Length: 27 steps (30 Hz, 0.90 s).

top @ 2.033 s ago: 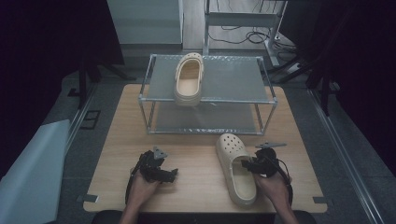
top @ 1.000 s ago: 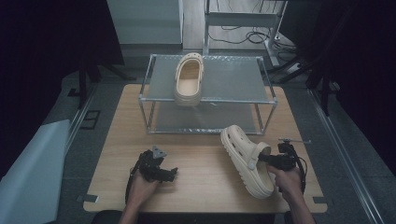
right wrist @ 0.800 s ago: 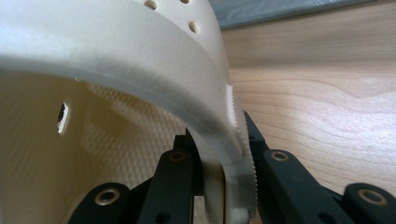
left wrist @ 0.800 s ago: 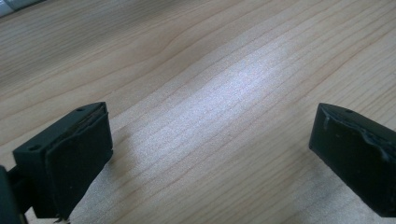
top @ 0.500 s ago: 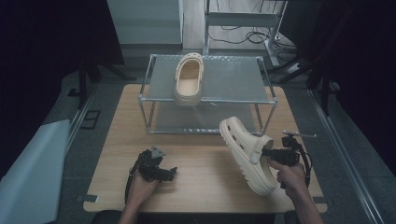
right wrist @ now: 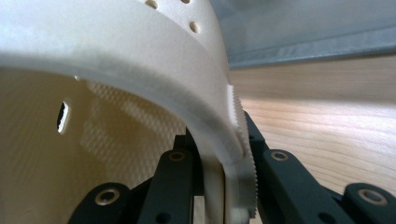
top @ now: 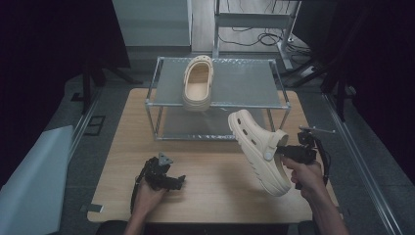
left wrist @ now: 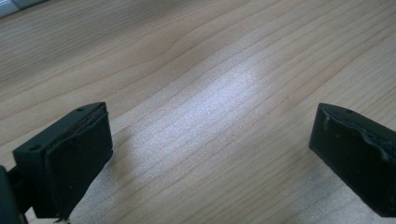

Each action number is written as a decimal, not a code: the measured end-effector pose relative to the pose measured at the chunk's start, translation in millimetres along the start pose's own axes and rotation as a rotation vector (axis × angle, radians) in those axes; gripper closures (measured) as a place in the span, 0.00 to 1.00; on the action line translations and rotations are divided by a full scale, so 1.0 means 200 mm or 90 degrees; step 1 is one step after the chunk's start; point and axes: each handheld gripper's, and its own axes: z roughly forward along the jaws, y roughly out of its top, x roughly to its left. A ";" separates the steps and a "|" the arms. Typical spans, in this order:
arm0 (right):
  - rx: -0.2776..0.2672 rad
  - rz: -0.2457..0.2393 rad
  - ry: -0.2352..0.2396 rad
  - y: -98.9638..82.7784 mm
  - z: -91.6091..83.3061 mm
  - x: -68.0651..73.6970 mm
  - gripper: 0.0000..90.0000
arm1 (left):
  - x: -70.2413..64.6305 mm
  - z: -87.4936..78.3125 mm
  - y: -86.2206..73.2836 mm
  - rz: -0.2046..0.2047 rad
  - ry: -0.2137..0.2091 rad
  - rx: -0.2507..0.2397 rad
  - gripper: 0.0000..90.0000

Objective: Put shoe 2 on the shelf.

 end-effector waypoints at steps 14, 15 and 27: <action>-0.023 0.016 0.013 0.15 0.00 0.14 0.88 | 0.01 -0.01 0.00 -0.005 -0.002 0.000 0.00; -0.027 0.018 0.014 0.16 0.00 0.14 0.88 | 0.01 -0.01 0.00 -0.005 -0.002 0.000 0.00; -0.050 0.035 0.006 0.31 0.02 0.21 0.88 | 0.02 -0.02 -0.01 -0.009 -0.002 -0.003 0.00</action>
